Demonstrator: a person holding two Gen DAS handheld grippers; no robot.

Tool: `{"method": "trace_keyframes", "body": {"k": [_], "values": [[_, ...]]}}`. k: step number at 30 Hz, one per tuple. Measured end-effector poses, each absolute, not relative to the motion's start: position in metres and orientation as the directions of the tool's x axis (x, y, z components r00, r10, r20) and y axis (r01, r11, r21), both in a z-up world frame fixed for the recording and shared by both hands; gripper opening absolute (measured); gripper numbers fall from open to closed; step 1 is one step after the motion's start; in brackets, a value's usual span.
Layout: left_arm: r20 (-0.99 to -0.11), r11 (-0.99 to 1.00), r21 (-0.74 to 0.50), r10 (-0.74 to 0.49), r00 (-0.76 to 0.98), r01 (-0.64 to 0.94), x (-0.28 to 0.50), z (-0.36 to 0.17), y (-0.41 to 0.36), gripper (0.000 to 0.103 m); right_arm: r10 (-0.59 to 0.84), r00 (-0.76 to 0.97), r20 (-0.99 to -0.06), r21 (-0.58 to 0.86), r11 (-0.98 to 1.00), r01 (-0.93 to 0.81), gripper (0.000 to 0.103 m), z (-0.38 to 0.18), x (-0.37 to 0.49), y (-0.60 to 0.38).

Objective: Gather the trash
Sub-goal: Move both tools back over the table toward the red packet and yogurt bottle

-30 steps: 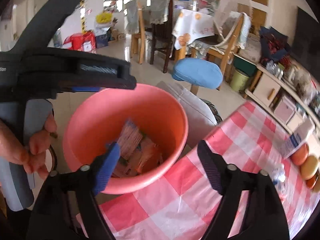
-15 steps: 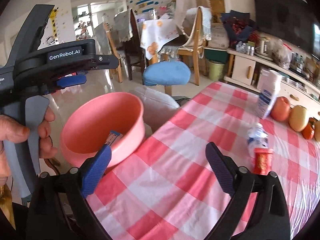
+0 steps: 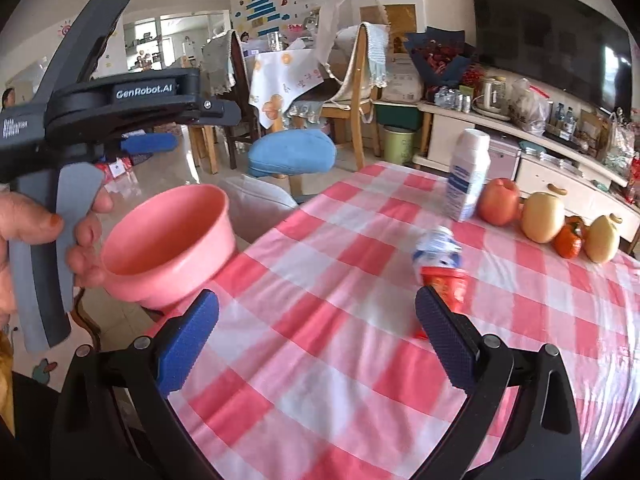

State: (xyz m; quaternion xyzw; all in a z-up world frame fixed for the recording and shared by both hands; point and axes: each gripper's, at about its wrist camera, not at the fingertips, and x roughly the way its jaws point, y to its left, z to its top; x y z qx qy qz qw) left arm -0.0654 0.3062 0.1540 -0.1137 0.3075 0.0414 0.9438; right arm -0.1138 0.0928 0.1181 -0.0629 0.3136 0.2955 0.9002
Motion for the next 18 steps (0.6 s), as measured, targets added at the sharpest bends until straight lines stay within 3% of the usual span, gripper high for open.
{"method": "trace_keyframes", "body": {"k": [18], "values": [[-0.647, 0.999, -0.043, -0.032, 0.761, 0.006, -0.043, 0.158, 0.213, 0.092, 0.474, 0.655, -0.589, 0.141, 0.858, -0.494, 0.099, 0.122, -0.107, 0.008]]}}
